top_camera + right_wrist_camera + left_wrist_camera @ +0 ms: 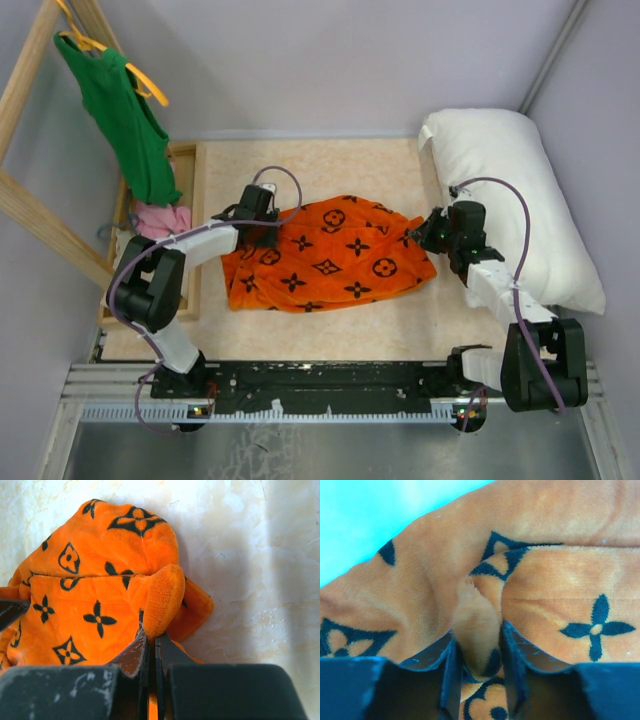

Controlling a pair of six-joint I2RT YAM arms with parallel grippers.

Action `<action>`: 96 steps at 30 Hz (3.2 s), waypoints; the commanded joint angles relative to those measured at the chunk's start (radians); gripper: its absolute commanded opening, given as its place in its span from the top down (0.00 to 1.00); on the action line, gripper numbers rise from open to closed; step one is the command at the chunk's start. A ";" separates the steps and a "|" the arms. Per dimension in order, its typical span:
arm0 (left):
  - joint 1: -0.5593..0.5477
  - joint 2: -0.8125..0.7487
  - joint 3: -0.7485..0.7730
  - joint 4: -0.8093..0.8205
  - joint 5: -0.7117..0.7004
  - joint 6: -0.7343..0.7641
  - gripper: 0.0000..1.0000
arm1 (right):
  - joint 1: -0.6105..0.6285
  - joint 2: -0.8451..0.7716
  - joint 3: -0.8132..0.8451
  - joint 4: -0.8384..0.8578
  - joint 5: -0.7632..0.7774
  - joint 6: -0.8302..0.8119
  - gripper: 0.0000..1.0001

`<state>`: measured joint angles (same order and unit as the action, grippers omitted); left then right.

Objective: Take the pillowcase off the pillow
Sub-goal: Fold the pillowcase at the center of the board.

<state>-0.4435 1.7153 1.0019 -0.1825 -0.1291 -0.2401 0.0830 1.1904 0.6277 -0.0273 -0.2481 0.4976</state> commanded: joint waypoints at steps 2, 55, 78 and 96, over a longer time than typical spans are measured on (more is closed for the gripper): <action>-0.006 -0.007 0.030 0.016 0.019 0.021 0.82 | 0.006 -0.005 0.004 0.042 -0.005 -0.011 1.00; 0.339 -0.264 1.147 -0.274 0.098 0.237 1.00 | 0.198 0.297 1.454 -0.188 0.162 -0.330 1.00; 0.305 -0.968 0.994 0.044 0.215 0.403 1.00 | 0.197 -0.346 1.469 0.011 0.072 -0.299 1.00; 0.256 -0.631 0.663 0.192 0.118 0.438 1.00 | 0.196 -0.128 1.086 0.106 0.333 -0.467 1.00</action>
<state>-0.1898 0.9955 1.8381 -0.0906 0.1310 0.1627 0.2790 0.9638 1.8511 -0.0223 -0.1230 0.1020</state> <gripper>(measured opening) 0.027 0.014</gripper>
